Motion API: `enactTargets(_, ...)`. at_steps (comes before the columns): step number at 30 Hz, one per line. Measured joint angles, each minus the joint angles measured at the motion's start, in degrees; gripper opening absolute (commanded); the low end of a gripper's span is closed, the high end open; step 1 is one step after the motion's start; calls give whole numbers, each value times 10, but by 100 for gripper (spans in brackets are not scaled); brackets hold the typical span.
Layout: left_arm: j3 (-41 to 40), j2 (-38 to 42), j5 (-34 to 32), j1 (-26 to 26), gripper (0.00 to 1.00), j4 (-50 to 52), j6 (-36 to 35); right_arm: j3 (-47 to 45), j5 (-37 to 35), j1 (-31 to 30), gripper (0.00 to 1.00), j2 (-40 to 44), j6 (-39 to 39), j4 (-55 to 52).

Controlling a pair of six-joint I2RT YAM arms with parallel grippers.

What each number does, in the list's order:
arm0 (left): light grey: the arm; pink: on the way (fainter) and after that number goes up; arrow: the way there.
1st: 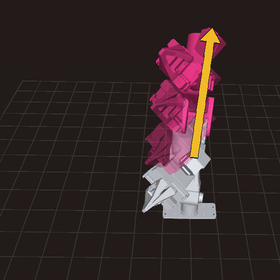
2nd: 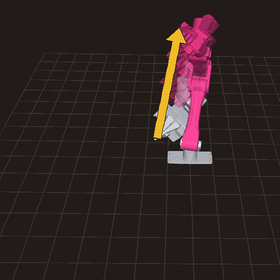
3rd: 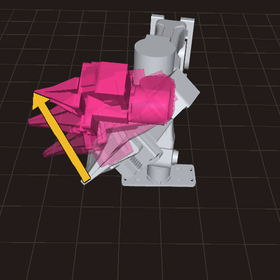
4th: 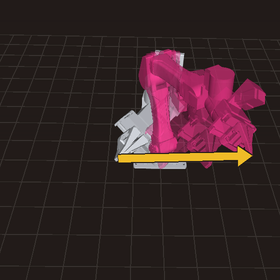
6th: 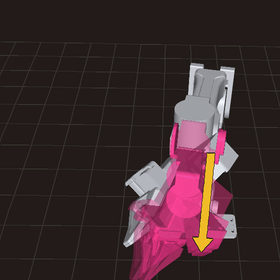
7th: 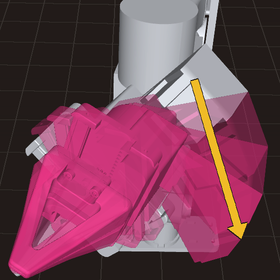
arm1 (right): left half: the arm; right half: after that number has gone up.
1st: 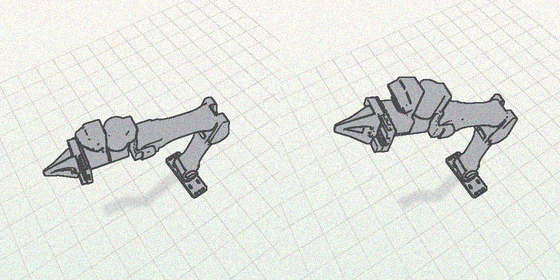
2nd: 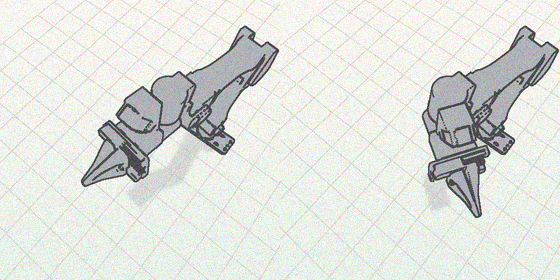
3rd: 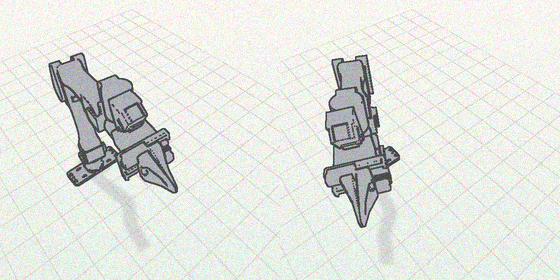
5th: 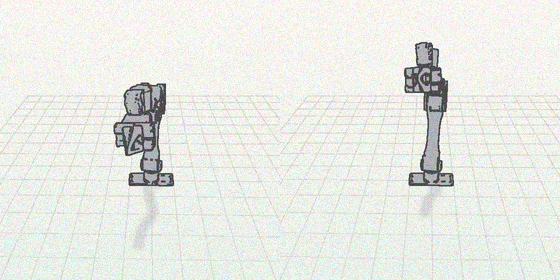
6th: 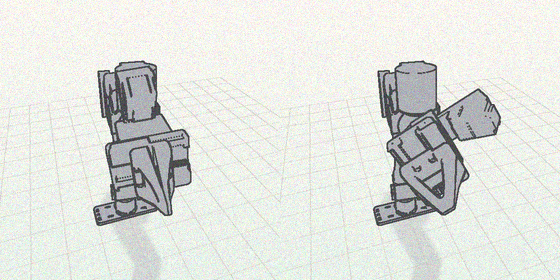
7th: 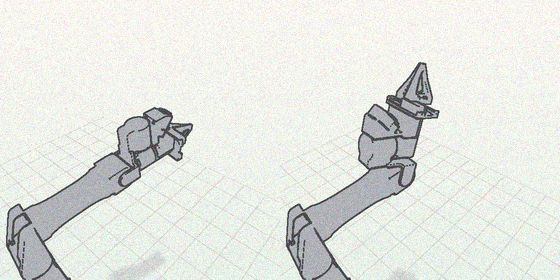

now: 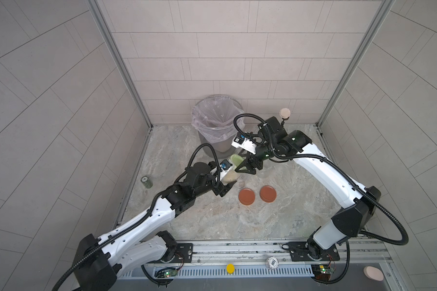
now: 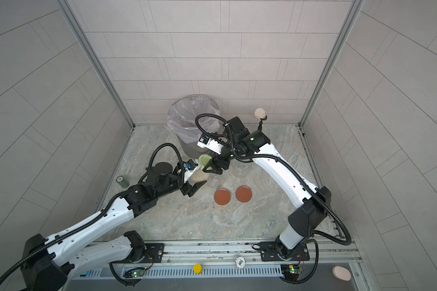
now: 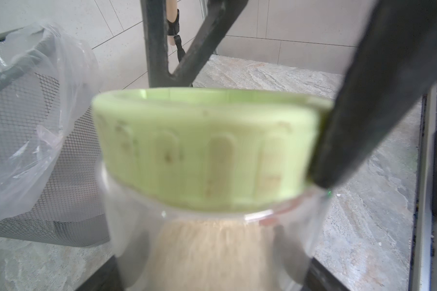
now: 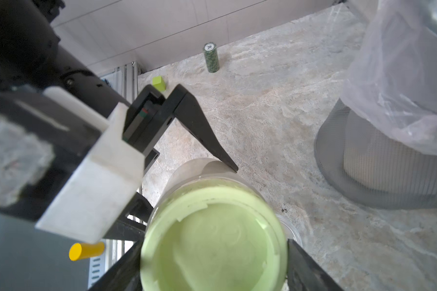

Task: Empty moldy rice from jars
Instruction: Unscrew the lid from the jar.

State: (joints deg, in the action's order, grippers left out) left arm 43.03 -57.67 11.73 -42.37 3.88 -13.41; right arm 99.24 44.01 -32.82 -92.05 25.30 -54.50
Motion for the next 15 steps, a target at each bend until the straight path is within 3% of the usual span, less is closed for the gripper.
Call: enactTargets(15,-21,26,11,4,10,-16,21,73,94,20,66,-56,275,-84)
